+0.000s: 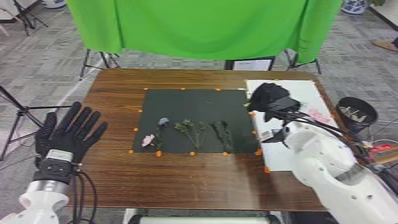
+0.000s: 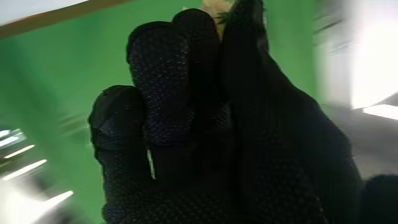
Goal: Arrange flowers
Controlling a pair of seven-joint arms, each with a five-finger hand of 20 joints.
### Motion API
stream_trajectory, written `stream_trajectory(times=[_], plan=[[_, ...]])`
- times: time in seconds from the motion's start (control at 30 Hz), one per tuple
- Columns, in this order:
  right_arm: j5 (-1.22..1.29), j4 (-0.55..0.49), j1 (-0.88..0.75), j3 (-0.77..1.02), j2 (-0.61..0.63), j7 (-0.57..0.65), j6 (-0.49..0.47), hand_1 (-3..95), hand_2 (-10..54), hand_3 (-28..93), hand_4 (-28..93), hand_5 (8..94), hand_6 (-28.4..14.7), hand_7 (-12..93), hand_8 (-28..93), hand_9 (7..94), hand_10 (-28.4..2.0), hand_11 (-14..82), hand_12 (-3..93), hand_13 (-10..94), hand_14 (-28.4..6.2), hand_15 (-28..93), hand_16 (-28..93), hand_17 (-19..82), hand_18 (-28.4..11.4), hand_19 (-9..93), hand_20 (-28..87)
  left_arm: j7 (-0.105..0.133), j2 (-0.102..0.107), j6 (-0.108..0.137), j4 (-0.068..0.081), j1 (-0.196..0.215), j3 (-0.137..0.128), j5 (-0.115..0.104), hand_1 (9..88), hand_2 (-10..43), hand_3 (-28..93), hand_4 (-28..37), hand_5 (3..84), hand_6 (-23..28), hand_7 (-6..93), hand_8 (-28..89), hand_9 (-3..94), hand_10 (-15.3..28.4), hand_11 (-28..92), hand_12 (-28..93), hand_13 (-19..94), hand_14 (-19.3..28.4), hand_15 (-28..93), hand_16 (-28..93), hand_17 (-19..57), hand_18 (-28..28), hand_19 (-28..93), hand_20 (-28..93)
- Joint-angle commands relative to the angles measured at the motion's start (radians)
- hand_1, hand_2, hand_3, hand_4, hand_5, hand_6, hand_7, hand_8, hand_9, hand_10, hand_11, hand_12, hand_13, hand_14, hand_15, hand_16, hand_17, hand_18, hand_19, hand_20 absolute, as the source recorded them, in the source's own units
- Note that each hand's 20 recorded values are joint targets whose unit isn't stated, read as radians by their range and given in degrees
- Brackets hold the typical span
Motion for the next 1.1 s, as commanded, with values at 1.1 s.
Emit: stream_trajectory(times=[1.1], plan=[[-0.285, 0.299, 0.382, -0.425, -0.379, -0.032, -0.248, 54.6, -8.3, 66, -28, 69.2, 0.3, 25, -2, 73.2, -9.9, 13.3, 25.8, 68, -9.3, 49, 35, 34, -21.8, 80, 43, -0.058, 0.009, 0.013, 0.029, -0.108, 0.094, 0.016, 28.1, 13.5, 69, -28.3, 38.1, 9.4, 12.8, -9, 31.5, 15.9, 18, 10, 24, 15.8, 32, -7, -6.6, 14.6, 34, 7]])
